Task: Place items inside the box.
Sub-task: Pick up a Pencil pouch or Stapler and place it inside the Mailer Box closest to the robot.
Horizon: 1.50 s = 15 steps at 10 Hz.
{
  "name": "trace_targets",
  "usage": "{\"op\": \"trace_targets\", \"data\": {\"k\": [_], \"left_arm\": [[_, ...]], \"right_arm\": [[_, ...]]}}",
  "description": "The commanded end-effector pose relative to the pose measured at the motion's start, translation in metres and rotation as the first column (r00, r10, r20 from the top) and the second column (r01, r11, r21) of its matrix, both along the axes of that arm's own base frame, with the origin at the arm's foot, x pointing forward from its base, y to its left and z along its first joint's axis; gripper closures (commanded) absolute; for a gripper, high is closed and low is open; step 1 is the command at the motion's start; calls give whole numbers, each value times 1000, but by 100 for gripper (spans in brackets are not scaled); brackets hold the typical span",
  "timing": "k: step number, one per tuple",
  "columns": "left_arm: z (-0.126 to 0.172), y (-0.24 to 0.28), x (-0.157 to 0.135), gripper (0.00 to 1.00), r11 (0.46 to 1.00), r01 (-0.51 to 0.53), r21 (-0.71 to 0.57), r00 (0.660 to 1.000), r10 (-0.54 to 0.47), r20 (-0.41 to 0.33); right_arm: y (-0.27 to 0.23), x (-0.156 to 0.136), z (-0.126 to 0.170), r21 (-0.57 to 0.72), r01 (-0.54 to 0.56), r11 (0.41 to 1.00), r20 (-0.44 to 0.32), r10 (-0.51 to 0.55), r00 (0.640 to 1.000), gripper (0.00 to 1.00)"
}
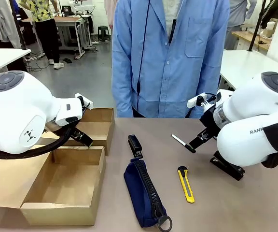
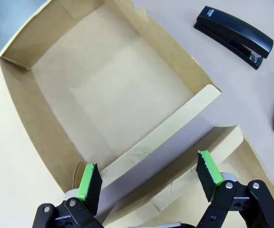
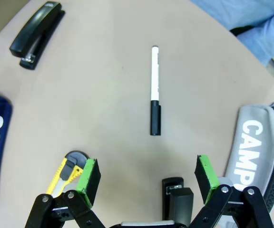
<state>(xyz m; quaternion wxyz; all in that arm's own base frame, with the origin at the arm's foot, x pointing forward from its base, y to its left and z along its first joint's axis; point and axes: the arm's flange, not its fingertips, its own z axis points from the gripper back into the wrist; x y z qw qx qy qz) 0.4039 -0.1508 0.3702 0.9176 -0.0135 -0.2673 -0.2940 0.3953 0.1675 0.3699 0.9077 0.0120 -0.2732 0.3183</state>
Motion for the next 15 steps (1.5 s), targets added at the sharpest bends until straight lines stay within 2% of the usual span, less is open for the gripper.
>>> {"op": "trace_targets", "data": {"k": [1, 2, 3, 4, 5, 6, 7, 8, 9, 10, 11, 12, 13, 14, 15], "left_arm": [[0, 0, 0, 0, 1000, 0, 0, 1000, 0, 0], [26, 9, -13, 0, 999, 38, -14, 998, -39, -45], [71, 17, -42, 0, 990, 73, -120, 993, -83, -86], [115, 30, -72, 0, 989, 9, -149, 989, -30, -143], [139, 47, -91, 0, 982, -42, -186, 988, 13, -152], [154, 78, -108, 0, 959, -74, -272, 985, 27, -172], [160, 122, -119, 0, 903, -47, -428, 979, -44, -200], [157, 182, -127, 0, 791, -73, -608, 968, -90, -234], [146, 234, -131, 0, 657, -142, -741, 966, -71, -248], [129, 285, -138, 0, 479, -222, -849, 967, -4, -255], [105, 328, -149, 0, 282, -242, -929, 970, 41, -240], [71, 356, -158, 0, 61, -292, -954, 952, 110, -285], [45, 360, -162, 0, -45, -348, -936, 924, 149, -351], [28, 361, -161, 0, -90, -402, -911, 891, 191, -412], [67, 384, -182, 0, 241, -332, -912, 943, 105, -315]], "right_arm": [[0, 0, 0, 0, 0, 1000, 0, 0, 1000, 0], [-4, -5, 25, 33, 12, 999, -58, -10, 998, 0], [-18, -20, 70, 59, 129, 990, -156, -119, 981, 0], [-40, -44, 115, 134, 228, 964, -196, -200, 960, 0], [-67, -64, 143, 242, 258, 935, -219, -206, 954, 0], [-110, -88, 166, 393, 259, 882, -280, -154, 948, 0], [-169, -106, 177, 553, 300, 778, -331, -125, 935, 0], [-242, -126, 175, 700, 385, 601, -360, -169, 918, 0], [-299, -144, 162, 793, 435, 427, -387, -198, 900, 0], [-346, -161, 143, 845, 462, 271, -414, -214, 884, 0], [-380, -175, 122, 865, 481, 140, -443, -237, 865, 0], [-407, -187, 95, 868, 496, 22, -475, -255, 842, 0], [-417, -190, 74, 848, 527, -50, -519, -276, 809, 0], [-414, -192, 61, 837, 544, -62, -530, -340, 777, 0], [-432, -216, 86, 828, 560, 39, -529, -281, 801, 0]]}}
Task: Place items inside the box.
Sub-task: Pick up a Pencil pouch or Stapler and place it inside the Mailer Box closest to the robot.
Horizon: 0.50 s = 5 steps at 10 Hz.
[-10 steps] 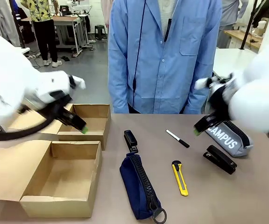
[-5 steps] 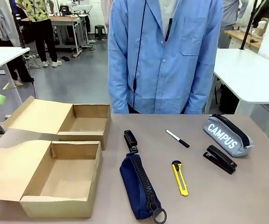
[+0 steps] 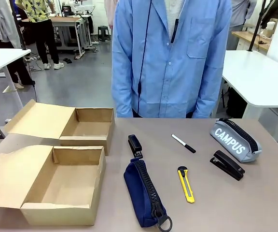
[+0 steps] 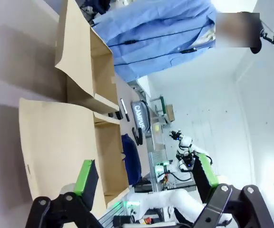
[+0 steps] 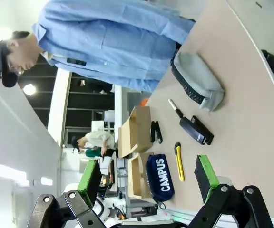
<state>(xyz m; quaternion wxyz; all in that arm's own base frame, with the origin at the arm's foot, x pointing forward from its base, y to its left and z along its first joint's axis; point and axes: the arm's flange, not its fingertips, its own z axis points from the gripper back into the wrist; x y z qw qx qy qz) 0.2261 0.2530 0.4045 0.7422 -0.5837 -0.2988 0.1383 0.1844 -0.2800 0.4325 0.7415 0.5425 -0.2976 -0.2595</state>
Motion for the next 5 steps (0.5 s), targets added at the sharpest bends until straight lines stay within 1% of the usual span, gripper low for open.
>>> {"op": "trace_targets", "data": {"k": [1, 5], "left_arm": [[33, -19, -4, 0, 986, 99, 137, 992, -108, 58], [33, -19, -4, 0, 986, 99, 137, 992, -108, 58]], "right_arm": [[15, -5, 23, -66, -72, 995, 28, 74, 997, 0], [15, -5, 23, -66, -72, 995, 28, 74, 997, 0]]}}
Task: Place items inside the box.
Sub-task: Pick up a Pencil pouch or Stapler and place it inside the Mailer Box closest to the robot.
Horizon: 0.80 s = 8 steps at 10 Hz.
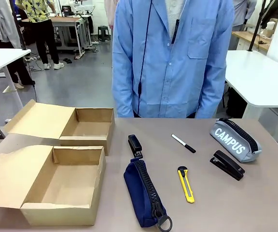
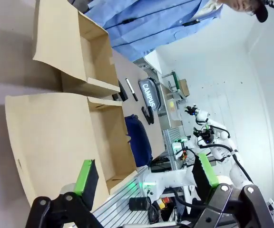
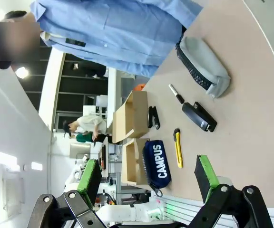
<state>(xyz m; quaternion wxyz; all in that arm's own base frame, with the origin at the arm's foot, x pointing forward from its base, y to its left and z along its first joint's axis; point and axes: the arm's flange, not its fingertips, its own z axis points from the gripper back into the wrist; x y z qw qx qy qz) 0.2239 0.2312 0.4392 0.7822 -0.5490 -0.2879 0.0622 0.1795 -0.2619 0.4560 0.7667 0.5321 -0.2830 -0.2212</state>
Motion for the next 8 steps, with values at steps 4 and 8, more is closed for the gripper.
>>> {"op": "trace_targets", "data": {"k": [4, 8], "left_arm": [[-2, 2, -2, 0, 1000, -10, -8, 1000, 10, 27], [-2, 2, -2, 0, 1000, -10, -8, 1000, 10, 27]], "right_arm": [[93, 64, 19, -679, -175, 713, -47, 196, 979, 0], [13, 26, 9, -350, -241, 905, 3, 258, 966, 0]]}}
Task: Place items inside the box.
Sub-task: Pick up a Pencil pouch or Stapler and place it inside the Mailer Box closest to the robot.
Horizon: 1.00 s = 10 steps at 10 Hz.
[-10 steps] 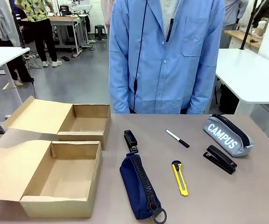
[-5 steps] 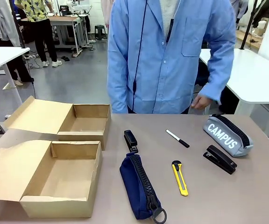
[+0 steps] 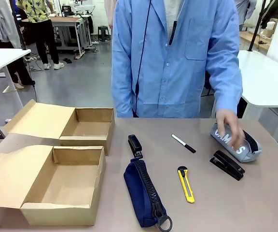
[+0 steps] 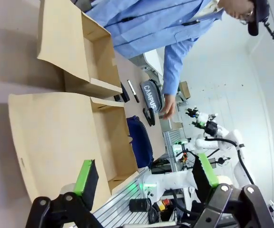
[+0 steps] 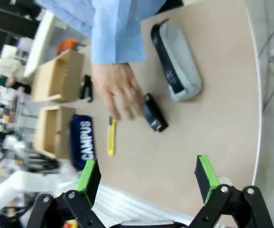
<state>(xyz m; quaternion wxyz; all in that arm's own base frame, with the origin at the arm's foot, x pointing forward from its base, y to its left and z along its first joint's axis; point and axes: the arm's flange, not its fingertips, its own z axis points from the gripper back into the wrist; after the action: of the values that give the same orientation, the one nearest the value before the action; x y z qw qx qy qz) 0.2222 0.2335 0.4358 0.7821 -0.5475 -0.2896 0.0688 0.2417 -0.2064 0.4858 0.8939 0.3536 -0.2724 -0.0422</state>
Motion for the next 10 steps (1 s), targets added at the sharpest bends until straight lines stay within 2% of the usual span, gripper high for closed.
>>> {"op": "trace_targets", "data": {"k": [1, 2, 3, 4, 9, 10], "left_arm": [[1, 0, 0, 0, 1000, 3, -6, 1000, -3, 31], [1, 0, 0, 0, 1000, 3, -6, 1000, -3, 31], [1, 0, 0, 0, 1000, 3, -6, 1000, -3, 31], [1, 0, 0, 0, 1000, 3, -6, 1000, -3, 31], [1, 0, 0, 0, 1000, 3, -6, 1000, -3, 31], [1, 0, 0, 0, 1000, 3, -6, 1000, -3, 31]], "right_arm": [[-82, -70, -37, 230, -11, 973, 27, 5, 1000, 0], [-110, -96, -56, 348, 13, 937, 32, -26, 999, 0], [-127, -106, -71, 467, 120, 876, 8, -140, 990, 0], [-63, -81, -47, 244, 38, 969, 22, -45, 999, 0], [-63, -81, -47, 244, 38, 969, 22, -45, 999, 0], [-66, -70, -42, 247, 14, 969, -5, -13, 1000, 0]]}}
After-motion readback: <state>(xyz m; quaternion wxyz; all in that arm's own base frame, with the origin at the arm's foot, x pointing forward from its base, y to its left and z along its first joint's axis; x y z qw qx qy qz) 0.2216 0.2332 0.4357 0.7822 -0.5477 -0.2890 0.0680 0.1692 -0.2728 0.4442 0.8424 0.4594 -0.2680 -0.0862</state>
